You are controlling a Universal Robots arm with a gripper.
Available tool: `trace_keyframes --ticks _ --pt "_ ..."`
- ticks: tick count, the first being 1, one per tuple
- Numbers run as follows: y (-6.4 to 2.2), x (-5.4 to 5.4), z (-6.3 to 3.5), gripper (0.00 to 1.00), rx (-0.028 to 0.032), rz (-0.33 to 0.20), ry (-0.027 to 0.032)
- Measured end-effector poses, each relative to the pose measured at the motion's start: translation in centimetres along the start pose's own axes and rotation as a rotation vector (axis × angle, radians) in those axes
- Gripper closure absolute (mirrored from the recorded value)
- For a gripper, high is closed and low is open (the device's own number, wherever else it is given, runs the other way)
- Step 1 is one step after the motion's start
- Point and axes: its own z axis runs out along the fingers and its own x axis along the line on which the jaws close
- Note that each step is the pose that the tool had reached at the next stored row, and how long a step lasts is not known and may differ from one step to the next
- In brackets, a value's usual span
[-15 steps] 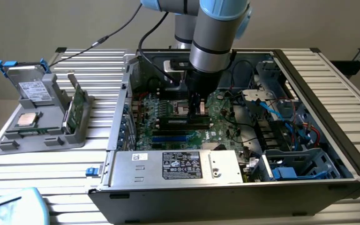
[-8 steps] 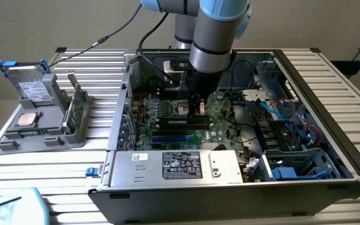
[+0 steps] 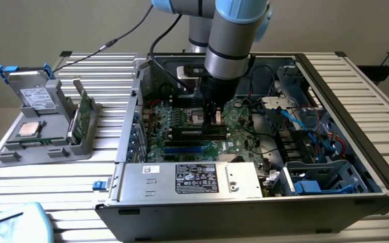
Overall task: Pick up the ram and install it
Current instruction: 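Insert the ram into the slot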
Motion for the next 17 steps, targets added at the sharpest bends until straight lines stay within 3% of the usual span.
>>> trace_keyframes --ticks 12,17 --pt "0.12 -0.01 0.09 0.86 -0.0002 0.011 0.0002" --pt "0.11 -0.01 0.11 0.86 -0.0007 0.012 0.0045"
